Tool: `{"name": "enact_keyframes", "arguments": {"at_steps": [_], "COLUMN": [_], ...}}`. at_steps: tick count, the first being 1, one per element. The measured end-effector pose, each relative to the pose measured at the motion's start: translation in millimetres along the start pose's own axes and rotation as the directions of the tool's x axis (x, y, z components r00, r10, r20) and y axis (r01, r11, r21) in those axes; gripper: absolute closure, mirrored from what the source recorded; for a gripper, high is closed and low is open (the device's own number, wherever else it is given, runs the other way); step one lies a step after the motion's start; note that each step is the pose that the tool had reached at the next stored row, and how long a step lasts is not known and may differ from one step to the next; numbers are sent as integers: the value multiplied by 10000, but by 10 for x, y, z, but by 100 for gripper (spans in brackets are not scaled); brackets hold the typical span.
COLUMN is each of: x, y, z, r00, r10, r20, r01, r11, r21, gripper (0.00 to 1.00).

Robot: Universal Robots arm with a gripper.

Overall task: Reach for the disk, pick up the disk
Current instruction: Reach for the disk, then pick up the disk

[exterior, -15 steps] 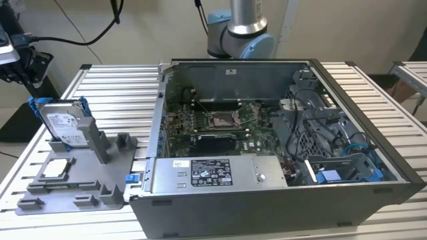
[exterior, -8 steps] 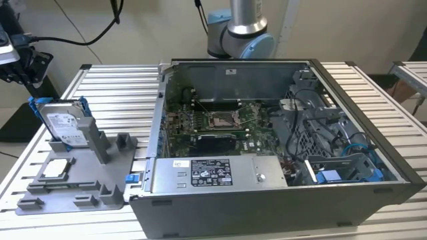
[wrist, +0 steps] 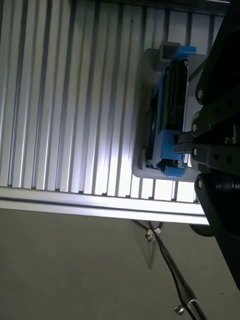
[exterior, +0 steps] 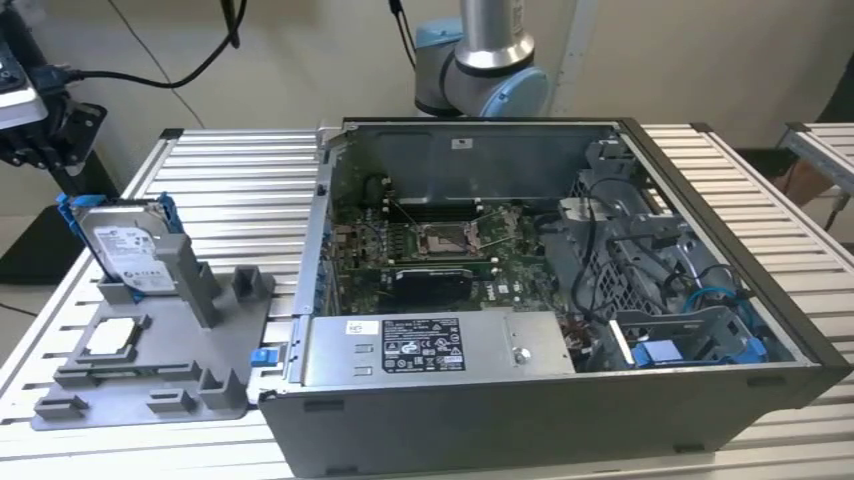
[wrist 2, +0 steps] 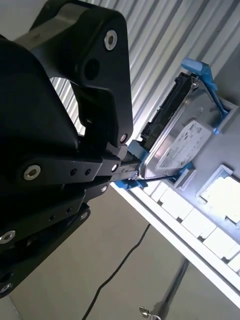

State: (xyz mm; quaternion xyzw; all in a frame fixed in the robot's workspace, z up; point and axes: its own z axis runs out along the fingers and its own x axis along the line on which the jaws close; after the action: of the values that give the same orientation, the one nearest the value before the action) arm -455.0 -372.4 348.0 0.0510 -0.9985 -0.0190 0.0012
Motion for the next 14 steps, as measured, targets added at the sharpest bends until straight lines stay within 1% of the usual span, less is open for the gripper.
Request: {"name": "enact_keyframes", "arguments": {"at_steps": [4,7,10,12,14], "x": [0,0,0,0,0], "y": [0,1,1,1,1], "z": [0,-1,-1,-2,-2], "r00": [9979,9939,9866,9800,9720], "r10": [-654,-1103,-1630,-1989,-2349], "r20": [-25,-41,-61,-75,-89], "r01": [654,1103,1630,1989,2350], "r11": [9979,9939,9866,9800,9720], "r21": [1,0,-2,-4,-6], "gripper": [100,100,100,100,100]}}
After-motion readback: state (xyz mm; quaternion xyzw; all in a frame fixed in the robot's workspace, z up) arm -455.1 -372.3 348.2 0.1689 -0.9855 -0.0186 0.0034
